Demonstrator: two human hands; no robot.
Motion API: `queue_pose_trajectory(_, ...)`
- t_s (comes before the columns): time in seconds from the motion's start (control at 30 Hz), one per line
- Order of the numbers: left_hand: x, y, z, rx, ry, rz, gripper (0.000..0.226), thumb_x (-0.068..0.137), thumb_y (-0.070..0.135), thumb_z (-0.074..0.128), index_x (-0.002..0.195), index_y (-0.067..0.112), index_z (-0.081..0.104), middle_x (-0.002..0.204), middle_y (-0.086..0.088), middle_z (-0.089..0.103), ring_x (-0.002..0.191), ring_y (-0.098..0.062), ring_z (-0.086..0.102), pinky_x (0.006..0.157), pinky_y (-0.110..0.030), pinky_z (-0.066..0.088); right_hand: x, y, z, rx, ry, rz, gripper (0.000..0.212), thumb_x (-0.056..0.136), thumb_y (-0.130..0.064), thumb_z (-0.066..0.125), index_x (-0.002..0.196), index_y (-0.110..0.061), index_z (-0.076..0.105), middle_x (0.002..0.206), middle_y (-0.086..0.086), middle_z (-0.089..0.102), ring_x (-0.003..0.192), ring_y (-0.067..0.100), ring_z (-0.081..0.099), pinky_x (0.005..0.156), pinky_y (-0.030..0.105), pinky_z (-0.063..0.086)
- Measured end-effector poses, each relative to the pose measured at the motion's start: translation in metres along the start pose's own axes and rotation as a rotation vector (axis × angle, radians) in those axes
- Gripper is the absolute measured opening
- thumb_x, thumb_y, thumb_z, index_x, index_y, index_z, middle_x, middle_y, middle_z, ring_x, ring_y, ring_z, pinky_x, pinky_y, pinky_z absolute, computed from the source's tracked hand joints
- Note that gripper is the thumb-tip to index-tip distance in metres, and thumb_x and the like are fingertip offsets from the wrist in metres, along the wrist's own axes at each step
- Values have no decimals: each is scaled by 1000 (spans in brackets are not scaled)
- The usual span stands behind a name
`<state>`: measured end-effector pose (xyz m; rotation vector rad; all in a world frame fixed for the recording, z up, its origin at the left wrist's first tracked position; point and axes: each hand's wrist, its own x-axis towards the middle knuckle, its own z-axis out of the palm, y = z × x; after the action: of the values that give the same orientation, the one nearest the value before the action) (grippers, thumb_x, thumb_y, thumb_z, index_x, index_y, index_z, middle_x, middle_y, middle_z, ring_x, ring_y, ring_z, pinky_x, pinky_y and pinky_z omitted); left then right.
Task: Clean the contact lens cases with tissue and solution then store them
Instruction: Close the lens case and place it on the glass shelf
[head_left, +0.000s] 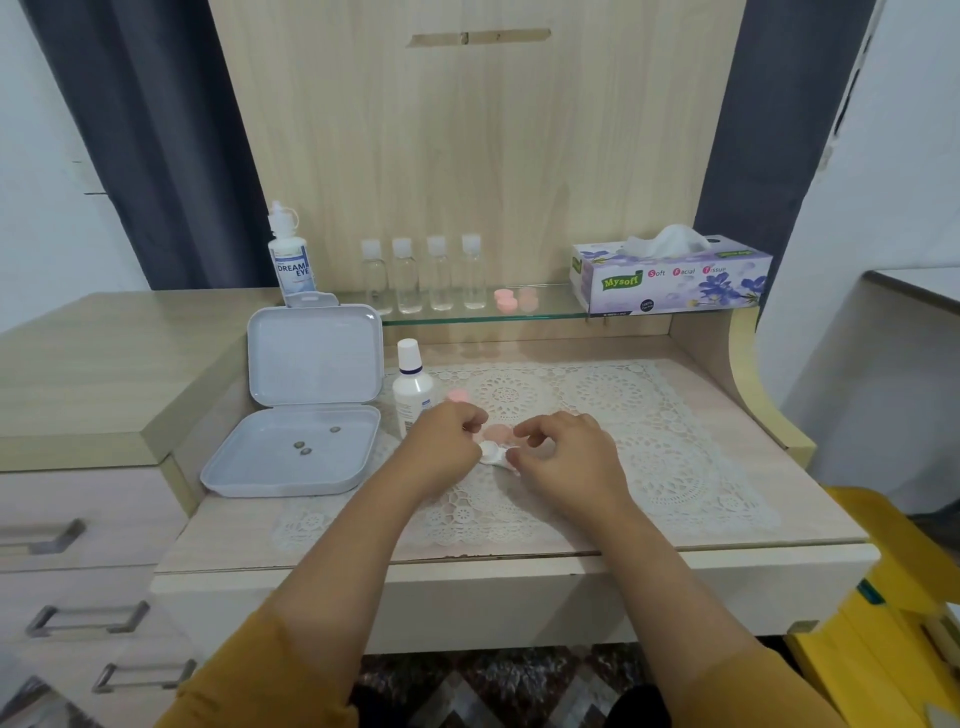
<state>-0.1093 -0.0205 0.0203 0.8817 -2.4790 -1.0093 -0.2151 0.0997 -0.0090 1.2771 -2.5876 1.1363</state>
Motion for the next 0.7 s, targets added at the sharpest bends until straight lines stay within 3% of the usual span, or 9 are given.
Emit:
queue_pose_trajectory(0.13, -5, -7, 4, 11, -40, 7, 43, 81, 5, 61, 124, 14, 59, 97, -3, 58, 76, -8, 53, 61, -19, 42, 0, 0, 3, -108, -21, -27, 34, 76, -58, 63, 100, -35, 69, 95, -16, 63, 99, 9, 47, 86, 30, 35)
queue_pose_trajectory(0.3, -8, -11, 4, 7, -28, 56, 22, 78, 7, 67, 100, 7, 66, 67, 11, 45, 59, -4, 42, 53, -15, 30, 1, 1, 3, -104, -29, -54, 27, 81, -52, 64, 101, -35, 71, 95, -14, 66, 101, 12, 49, 87, 31, 34)
queue_pose_trajectory(0.43, -9, -15, 3, -65, -42, 66, 23, 77, 8, 72, 98, 18, 71, 72, 4, 56, 67, -8, 50, 64, -21, 40, 0, 2, 2, -80, -32, -59, 26, 82, -52, 65, 99, -34, 71, 94, -13, 66, 100, 11, 47, 86, 30, 32)
queue_pose_trajectory(0.6, -10, -18, 2, -190, -64, 53, 22, 77, 5, 74, 96, 16, 73, 67, 3, 53, 62, -8, 47, 62, -20, 41, 1, 3, 3, -40, -26, -70, 25, 81, -51, 66, 97, -33, 71, 96, -13, 66, 103, 11, 46, 89, 30, 31)
queue_pose_trajectory(0.7, -10, -20, 1, -251, -64, 40, 22, 76, 4, 76, 96, 14, 74, 73, -1, 62, 66, -8, 53, 66, -18, 47, 0, 3, 2, -20, -30, -73, 24, 81, -50, 66, 97, -33, 71, 98, -14, 66, 105, 10, 46, 93, 32, 32)
